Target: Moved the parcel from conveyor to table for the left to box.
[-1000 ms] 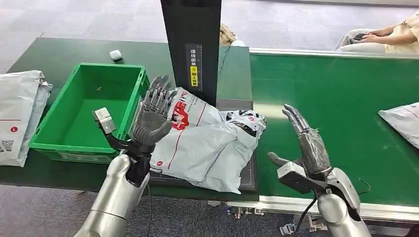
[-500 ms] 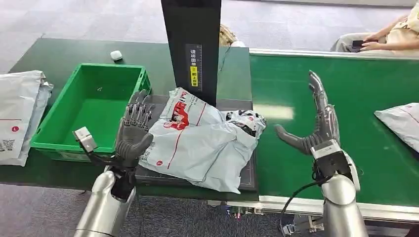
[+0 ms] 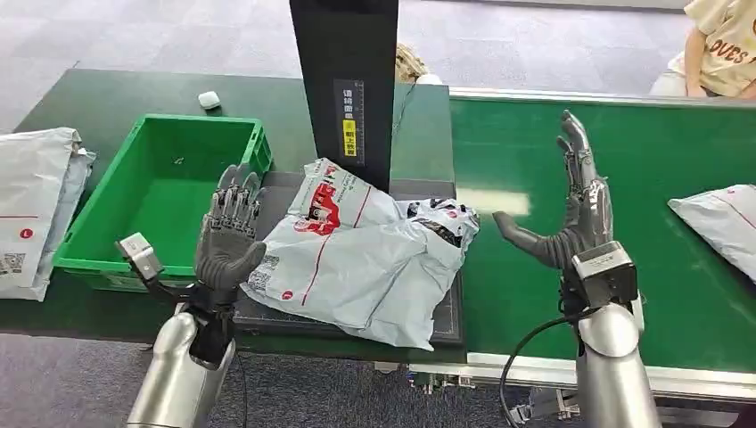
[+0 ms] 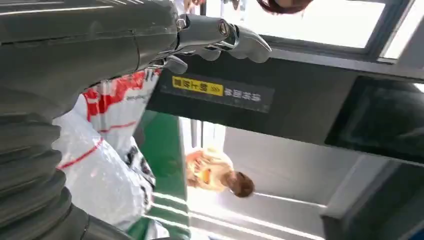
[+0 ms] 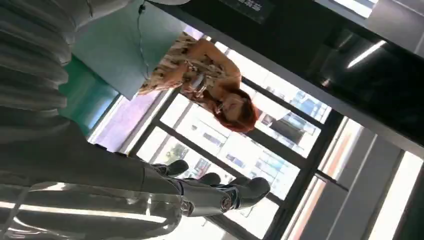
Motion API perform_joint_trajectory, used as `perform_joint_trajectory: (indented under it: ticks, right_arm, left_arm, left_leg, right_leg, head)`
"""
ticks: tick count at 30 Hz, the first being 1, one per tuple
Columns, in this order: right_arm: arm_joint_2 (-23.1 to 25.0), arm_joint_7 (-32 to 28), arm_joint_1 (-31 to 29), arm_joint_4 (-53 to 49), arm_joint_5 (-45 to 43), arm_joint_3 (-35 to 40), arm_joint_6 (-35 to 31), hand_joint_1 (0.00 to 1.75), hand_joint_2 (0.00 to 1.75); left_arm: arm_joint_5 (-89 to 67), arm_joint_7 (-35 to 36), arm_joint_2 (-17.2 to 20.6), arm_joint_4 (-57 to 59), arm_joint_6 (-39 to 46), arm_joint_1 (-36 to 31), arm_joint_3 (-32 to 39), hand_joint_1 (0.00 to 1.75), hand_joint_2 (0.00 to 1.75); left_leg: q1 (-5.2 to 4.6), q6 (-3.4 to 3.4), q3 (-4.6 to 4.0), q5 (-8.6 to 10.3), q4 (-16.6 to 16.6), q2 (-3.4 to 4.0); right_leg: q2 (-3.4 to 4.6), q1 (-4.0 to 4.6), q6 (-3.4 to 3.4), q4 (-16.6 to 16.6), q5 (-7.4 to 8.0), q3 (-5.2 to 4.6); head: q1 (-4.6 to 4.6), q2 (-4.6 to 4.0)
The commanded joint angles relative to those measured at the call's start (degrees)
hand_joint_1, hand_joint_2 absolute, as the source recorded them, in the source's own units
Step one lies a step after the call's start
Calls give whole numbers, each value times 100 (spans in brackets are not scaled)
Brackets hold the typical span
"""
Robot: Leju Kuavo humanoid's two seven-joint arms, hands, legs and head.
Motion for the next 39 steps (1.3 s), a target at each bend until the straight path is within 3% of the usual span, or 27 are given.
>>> perform_joint_trajectory:
  ticks: [1,7,16,23,39]
  right_arm:
    - [328,-50,207,-377,-205,-321,274,0,175]
    - [432,-71,131,-307,-185,-415,375,0,175]
    - [529,97,-195,-236,-92,-564,519,0,175]
    - [578,54,3,-150,45,-577,511,0,175]
    - [673,0,52,-73,100,-541,504,0,175]
  left_arm:
    - [-1204,117,208,70,412,-116,-703,0,175]
    - [-1711,172,106,565,553,-365,-1237,0,175]
    - [-3533,1284,-276,2119,1280,-1156,-2438,0,175]
    - [-4166,1598,-401,2942,1480,-1297,-2682,0,175]
    - [-4856,2025,-405,3356,1568,-1293,-2683,0,175]
  left_leg:
    - [-2,-3,19,-3,-9,-2]
    - [-1,-3,24,-2,-10,-1]
    - [-3,0,7,1,1,-7]
    - [-1,-3,29,-3,-8,2]
    - [-1,-3,39,-4,-16,11]
  right_leg:
    - [-5,0,-7,-7,-6,18]
    - [-4,-1,-8,-9,-5,23]
    - [-9,-3,-3,-2,-2,9]
    - [-1,0,-8,-14,-3,29]
    - [8,1,-9,-20,0,37]
  head:
    - [0,0]
    - [-2,0]
    - [0,0]
    - [0,0]
    - [0,0]
